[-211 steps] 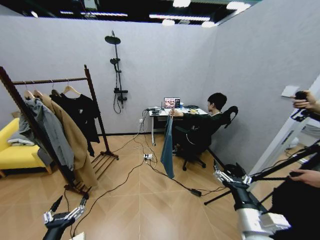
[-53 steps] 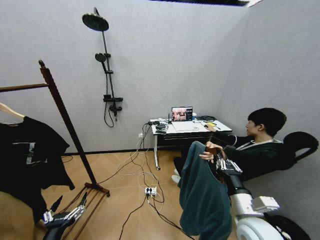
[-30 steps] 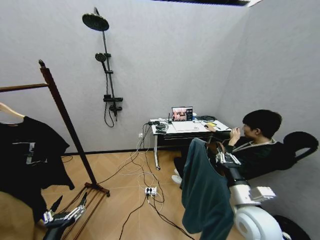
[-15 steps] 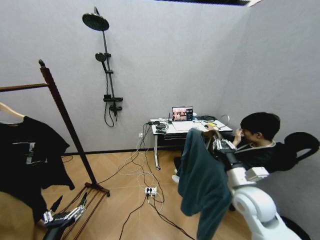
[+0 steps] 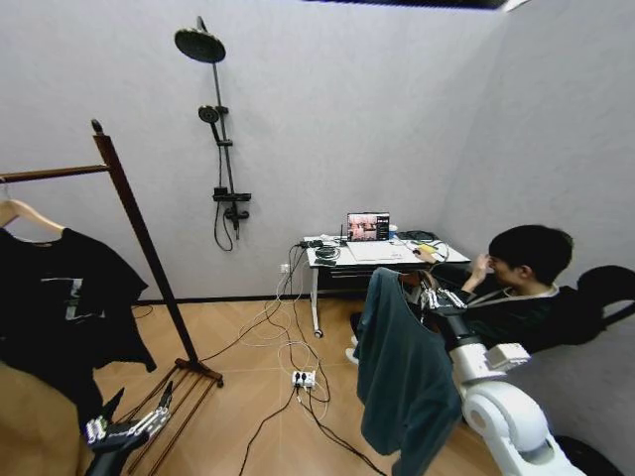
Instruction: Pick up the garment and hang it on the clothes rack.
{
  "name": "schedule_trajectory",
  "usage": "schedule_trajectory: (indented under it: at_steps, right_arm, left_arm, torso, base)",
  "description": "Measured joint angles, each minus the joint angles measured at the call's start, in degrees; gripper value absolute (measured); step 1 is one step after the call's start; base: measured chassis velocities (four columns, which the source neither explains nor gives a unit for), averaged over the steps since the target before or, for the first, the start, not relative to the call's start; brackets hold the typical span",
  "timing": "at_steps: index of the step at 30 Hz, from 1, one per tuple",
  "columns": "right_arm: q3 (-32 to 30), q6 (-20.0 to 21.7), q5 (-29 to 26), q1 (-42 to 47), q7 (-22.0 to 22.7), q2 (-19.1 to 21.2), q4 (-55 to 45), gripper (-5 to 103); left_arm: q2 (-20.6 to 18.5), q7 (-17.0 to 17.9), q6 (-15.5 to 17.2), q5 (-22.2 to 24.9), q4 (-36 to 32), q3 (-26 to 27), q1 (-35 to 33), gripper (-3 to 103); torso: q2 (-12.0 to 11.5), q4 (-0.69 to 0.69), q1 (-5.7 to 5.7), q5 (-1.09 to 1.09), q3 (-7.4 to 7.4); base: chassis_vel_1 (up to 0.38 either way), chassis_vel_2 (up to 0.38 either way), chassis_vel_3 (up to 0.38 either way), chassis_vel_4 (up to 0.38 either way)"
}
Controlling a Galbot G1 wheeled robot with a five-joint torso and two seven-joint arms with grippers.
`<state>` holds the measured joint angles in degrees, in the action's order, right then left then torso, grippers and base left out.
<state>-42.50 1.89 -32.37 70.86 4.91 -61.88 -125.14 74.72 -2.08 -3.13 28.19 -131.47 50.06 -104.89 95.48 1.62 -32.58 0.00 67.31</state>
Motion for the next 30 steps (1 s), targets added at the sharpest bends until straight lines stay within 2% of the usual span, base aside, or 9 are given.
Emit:
schedule_trajectory:
  at_steps: [13, 30]
  right_arm:
    - [-1.6, -1.8, -1.5, 1.0, -1.0, 2.2, -0.2, 10]
    - [-1.4, -2.3, -1.4, 0.6, -1.2, 1.9, 0.1, 10]
  left_arm:
    - [0.0, 0.0, 0.0, 0.0, 0.0, 0.0, 0.0, 100]
    - [0.0, 0.0, 0.0, 0.0, 0.0, 0.0, 0.0, 100]
  torso:
    - [0.0, 0.01, 0.0, 0.0, 0.0]
    - [0.0, 0.0, 0.0, 0.01, 0.0]
  base:
    - [0.1, 0.097, 0.106, 0.098]
    - [0.129, 0.121, 0.126, 0.123]
